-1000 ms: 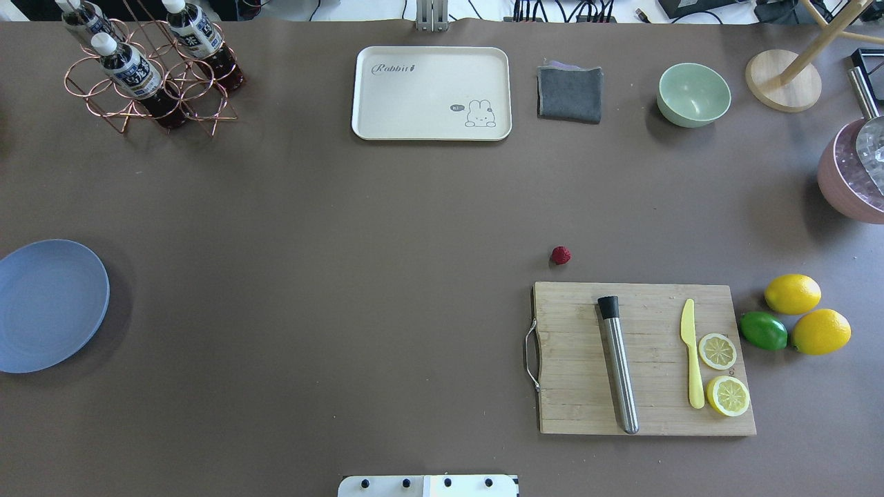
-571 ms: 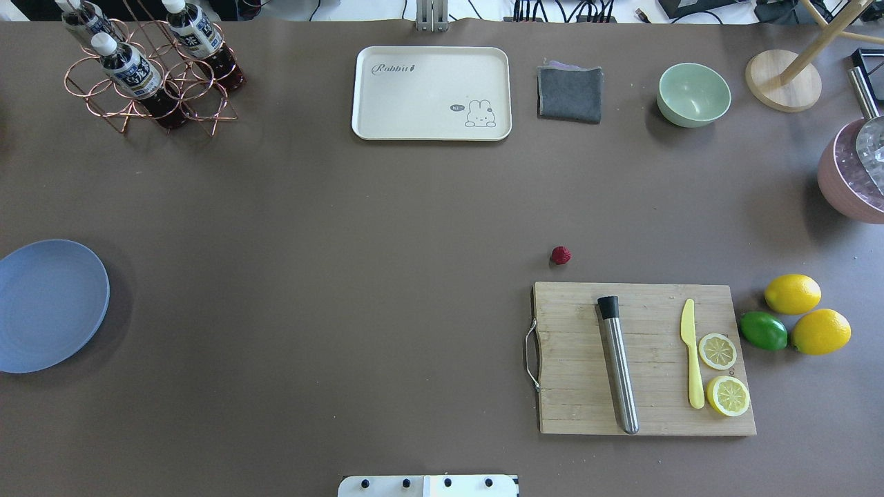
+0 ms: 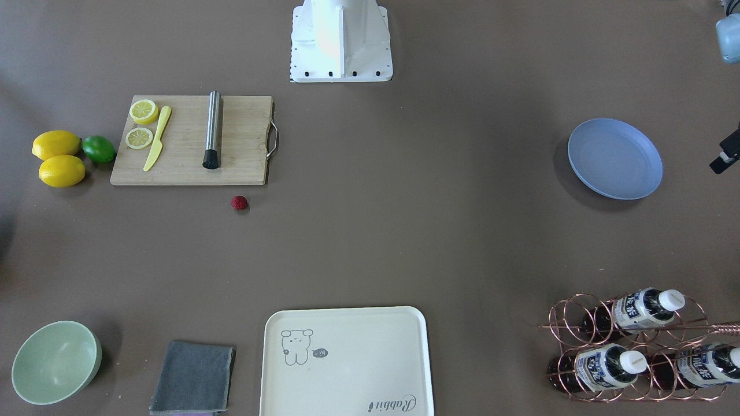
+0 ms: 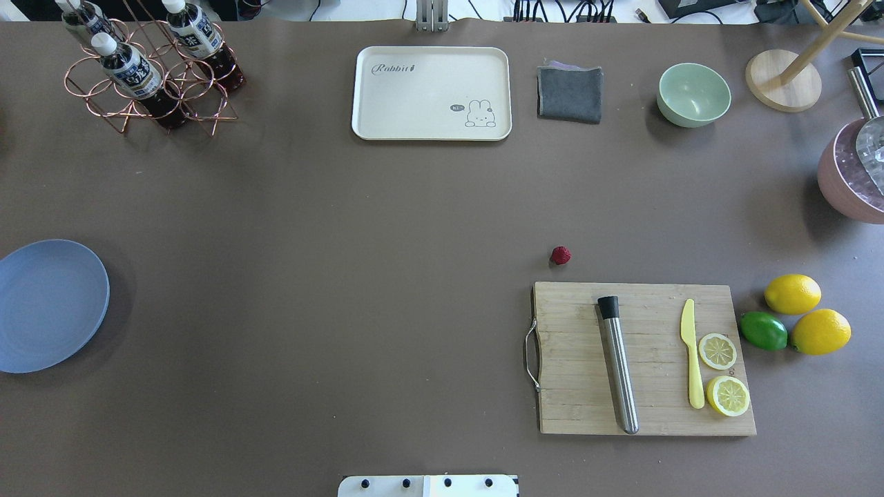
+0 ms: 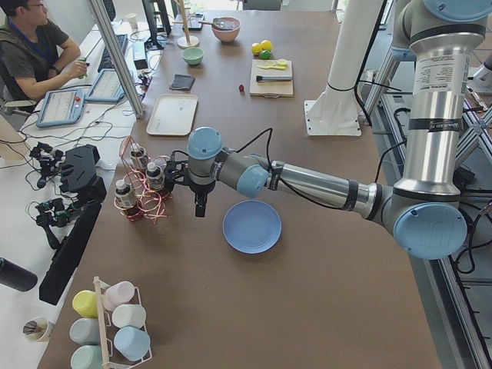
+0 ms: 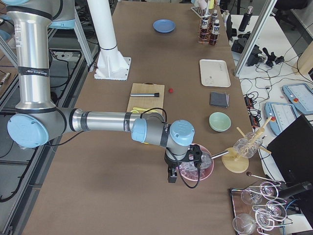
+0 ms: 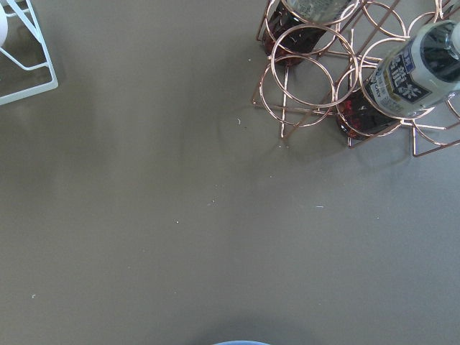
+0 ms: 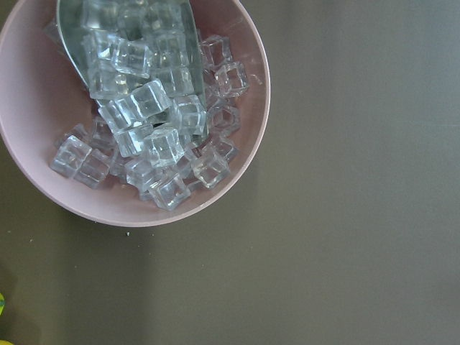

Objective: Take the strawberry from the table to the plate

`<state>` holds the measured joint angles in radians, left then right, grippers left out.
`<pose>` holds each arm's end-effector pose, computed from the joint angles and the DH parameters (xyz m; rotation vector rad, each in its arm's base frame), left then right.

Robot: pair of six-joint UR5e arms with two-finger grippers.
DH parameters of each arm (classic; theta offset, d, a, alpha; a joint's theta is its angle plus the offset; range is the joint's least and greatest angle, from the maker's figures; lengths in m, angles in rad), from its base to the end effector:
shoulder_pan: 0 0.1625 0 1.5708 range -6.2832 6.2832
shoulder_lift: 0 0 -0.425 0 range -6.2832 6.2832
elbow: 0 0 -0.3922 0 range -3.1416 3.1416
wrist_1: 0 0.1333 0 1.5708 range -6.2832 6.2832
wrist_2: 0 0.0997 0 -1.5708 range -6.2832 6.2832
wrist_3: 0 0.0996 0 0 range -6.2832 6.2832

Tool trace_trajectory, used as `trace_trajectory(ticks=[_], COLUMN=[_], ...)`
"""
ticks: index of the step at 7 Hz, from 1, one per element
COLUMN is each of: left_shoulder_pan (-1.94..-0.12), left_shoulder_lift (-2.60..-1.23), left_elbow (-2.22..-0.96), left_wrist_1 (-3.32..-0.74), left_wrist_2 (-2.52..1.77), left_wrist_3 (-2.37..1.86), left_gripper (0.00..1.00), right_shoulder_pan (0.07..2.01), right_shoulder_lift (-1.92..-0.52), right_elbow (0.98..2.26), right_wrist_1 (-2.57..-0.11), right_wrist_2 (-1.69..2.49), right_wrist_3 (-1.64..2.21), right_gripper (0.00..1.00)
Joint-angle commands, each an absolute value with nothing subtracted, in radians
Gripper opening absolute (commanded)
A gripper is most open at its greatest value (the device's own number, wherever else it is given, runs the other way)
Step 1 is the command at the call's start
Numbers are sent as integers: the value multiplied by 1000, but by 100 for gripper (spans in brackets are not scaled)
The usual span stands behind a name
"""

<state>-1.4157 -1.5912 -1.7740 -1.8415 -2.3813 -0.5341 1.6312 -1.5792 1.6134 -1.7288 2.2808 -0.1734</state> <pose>0.0186 -0.5147 0.5136 0.1711 0.9039 -0.1517 0.0971 -0.4730 0.6613 -0.0351 -0.7181 -0.0641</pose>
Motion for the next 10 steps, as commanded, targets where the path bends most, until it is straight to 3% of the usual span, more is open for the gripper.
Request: trace_trajectory(ticks=[1, 2, 5, 10], left_shoulder_pan=[-1414, -1398, -1390, -1410], left_shoulder_lift=[-1589, -1591, -1651, -1605], left_elbow=[-1773, -1772, -1773, -1773], left_wrist_1=[-1832, -1821, -1470, -1473], left_wrist_2=[-2367, -2368, -2388, -2312], left_wrist_3=[-528, -468, -137, -17], left_gripper=[98, 98, 98, 98], right_shoulder_pan=[1628, 1625, 1626, 1624], right_shoulder_lift=[-1578, -1578, -1578, -1611], right_elbow=[1614, 1614, 1615, 1603], right_wrist_1=[-1729, -1729, -1727, -1646], right_wrist_2=[2281, 2281, 2278, 2279], right_wrist_3=[-173, -173, -175, -176], right_gripper=[100, 100, 100, 100])
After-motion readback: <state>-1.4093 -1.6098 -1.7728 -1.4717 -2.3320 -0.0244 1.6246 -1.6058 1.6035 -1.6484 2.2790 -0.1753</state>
